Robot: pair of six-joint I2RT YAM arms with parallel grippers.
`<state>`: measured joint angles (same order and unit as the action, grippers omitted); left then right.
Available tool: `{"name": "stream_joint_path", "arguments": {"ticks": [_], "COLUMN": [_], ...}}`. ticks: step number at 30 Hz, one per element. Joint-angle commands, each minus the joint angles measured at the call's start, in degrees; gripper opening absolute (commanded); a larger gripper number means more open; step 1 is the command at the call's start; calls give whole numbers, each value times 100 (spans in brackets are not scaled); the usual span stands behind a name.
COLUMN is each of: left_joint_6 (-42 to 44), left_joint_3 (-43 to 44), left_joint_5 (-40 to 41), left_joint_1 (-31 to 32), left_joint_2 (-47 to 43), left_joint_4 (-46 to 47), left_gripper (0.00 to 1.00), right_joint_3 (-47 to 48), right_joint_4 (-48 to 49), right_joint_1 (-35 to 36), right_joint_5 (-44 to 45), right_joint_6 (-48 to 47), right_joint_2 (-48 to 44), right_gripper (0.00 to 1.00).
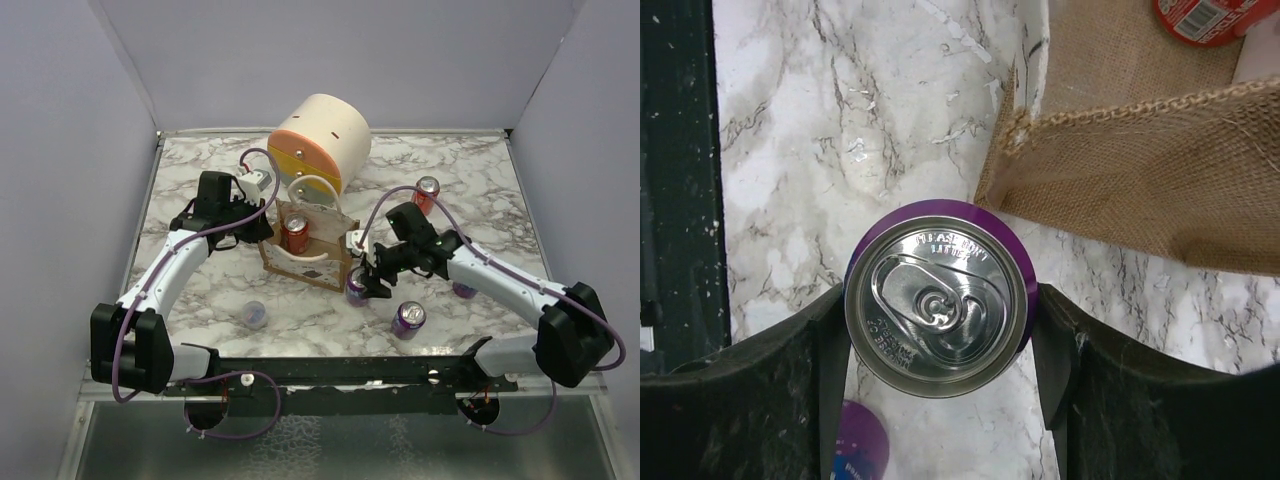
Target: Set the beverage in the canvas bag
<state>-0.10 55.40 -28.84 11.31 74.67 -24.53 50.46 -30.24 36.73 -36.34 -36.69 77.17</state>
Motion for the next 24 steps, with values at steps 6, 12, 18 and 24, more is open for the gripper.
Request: {"name": "stream_joint_path", "arguments": {"ticks": [6, 12, 18, 24], "left_joint_6": [110, 45, 21, -7], "left_joint_3": [-31, -3, -62, -50], "left_joint_5": [25, -4, -5, -68], "left_joint_1": [-23, -16, -20, -15], "left_joint_2": [26, 112, 56, 9], "left_joint_4": [19, 15, 60, 50], "left_gripper": [0, 0, 0, 0], "right_joint_3": [1071, 2283, 3324, 3900], "right_joint_4": [-762, -819, -528, -226], "right_joint_1": [-7, -8, -2, 9], "right_joint_5": [194, 255, 133, -31], "right_joint_6": [0, 72, 444, 736], "right_joint_2": [-1246, -1079, -440, 267], "right_gripper": [3, 1, 1, 1]}}
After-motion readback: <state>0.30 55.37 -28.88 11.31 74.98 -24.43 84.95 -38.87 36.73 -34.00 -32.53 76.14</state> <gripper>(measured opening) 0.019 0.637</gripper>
